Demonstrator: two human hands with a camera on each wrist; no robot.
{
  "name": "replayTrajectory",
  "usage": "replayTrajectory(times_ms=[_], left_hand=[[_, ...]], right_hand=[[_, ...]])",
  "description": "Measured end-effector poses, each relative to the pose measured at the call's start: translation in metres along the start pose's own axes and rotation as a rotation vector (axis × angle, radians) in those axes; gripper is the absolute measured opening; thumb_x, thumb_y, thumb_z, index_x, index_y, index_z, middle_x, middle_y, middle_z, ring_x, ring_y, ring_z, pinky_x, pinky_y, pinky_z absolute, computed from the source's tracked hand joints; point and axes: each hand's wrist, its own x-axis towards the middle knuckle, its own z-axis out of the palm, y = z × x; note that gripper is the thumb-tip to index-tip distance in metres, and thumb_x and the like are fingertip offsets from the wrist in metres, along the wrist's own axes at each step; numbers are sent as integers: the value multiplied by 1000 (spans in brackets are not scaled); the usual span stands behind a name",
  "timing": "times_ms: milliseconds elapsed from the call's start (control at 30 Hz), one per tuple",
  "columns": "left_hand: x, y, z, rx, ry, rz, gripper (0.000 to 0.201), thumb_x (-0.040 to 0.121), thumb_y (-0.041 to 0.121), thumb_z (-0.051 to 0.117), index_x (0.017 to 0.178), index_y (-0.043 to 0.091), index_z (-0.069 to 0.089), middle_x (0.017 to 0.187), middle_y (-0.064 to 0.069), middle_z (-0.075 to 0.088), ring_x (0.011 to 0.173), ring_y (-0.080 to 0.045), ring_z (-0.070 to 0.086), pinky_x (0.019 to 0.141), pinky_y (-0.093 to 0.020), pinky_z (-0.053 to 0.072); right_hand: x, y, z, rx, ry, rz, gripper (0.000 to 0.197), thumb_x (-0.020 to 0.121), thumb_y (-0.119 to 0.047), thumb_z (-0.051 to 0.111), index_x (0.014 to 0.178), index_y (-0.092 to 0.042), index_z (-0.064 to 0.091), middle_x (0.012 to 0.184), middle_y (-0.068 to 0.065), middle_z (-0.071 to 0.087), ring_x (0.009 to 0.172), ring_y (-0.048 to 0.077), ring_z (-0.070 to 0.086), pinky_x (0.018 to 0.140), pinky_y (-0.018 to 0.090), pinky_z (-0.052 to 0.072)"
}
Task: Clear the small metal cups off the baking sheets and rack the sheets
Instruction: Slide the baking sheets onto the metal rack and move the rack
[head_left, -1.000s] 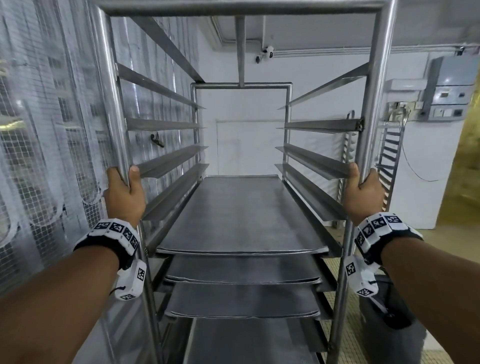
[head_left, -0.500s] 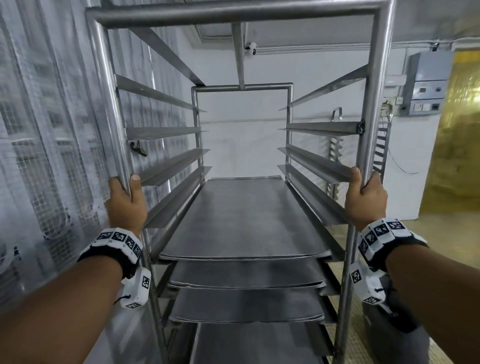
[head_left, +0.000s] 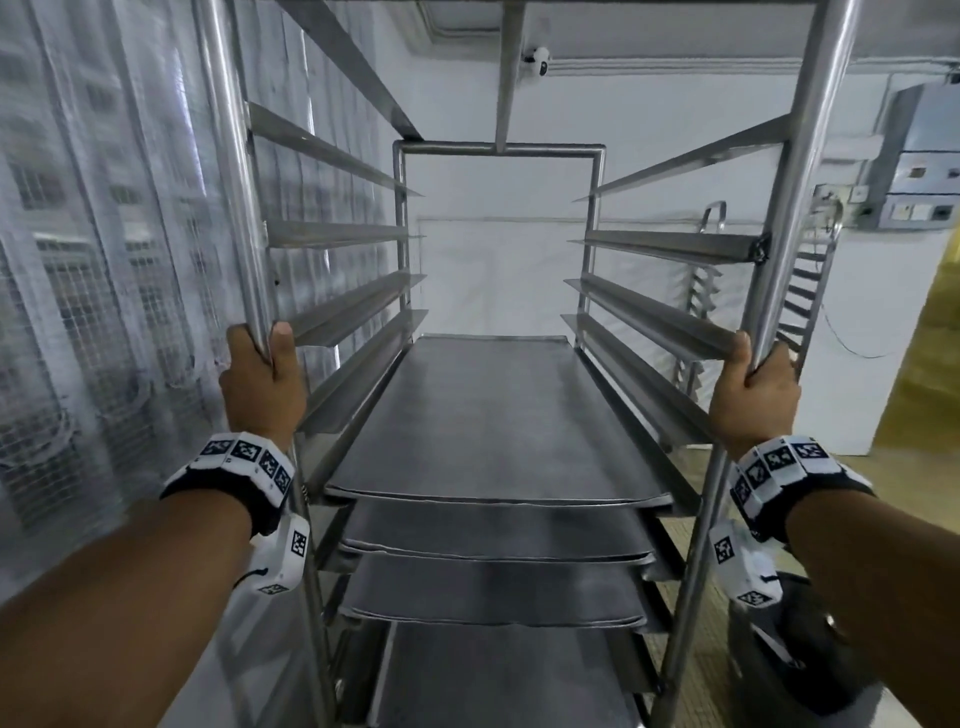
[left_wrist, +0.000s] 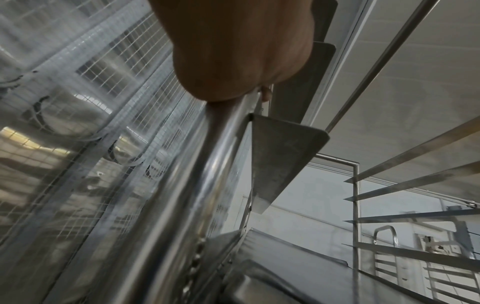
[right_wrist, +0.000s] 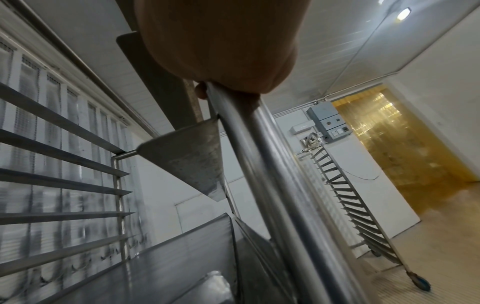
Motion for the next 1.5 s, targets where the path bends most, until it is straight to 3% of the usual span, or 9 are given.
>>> replayTrajectory(times_ms=[100,233,367,667,833,933,1200,1367,1500], left_hand=[[-8,9,13,23,30,-12,55,106,54,38,119,1,46,88,-26,62,77,-42,62,62,-44,44],[-18,20,28,63,56,-21,54,106,53,38,119,1,45,84,-16,57,73,-31,55,63,-42,42],[-25,27,44,54,92,-1,56,106,53,38,116,-1,46,80,-13,57,69,-30,55,60,-42,44],[-13,24,81,55,94,0,46,109,36,43,119,-9,50,68,11,38,63,-23,40,59,-32,25],[16,-5,103,26,63,-7,51,107,47,40,119,-2,48,78,-11,54,69,-28,51,61,-37,35],[36,-22,118,16,31,-40,54,106,53,37,121,2,46,85,-14,57,73,-30,52,64,-39,37],[82,-56,149,-17,-32,-25,51,107,47,40,122,-1,46,98,-32,65,86,-48,63,67,-42,39],[98,-68,174,-10,-31,-31,52,108,48,39,125,-1,46,103,-34,65,89,-50,63,67,-41,36],[109,-79,199,6,-31,-42,52,108,49,37,125,0,45,104,-34,66,91,-50,63,69,-41,38]], right_hand=[[17,10,4,7,-31,-11,50,105,-44,38,113,4,49,95,32,62,87,47,59,67,38,35],[37,28,10,38,-40,-44,51,105,-43,38,119,5,49,97,33,62,88,45,59,67,33,29],[57,46,20,50,-44,-58,56,105,-45,37,128,5,47,101,33,63,91,46,61,70,39,39],[83,63,67,88,-27,-47,58,101,-56,37,106,1,50,100,31,62,89,47,61,77,48,46],[85,57,93,72,-53,-22,57,103,-50,37,114,6,48,99,33,63,91,48,60,76,47,45],[86,53,112,78,-37,-16,60,102,-54,35,113,4,47,94,31,62,87,48,61,74,46,45],[89,46,163,45,-17,-5,66,102,-52,36,133,6,43,100,32,63,92,47,61,74,42,44],[100,50,192,47,-13,12,55,104,-47,38,118,5,47,83,15,53,78,32,54,68,33,34],[116,63,222,32,7,-31,54,104,-47,39,115,5,49,96,30,63,87,45,60,70,35,35]])
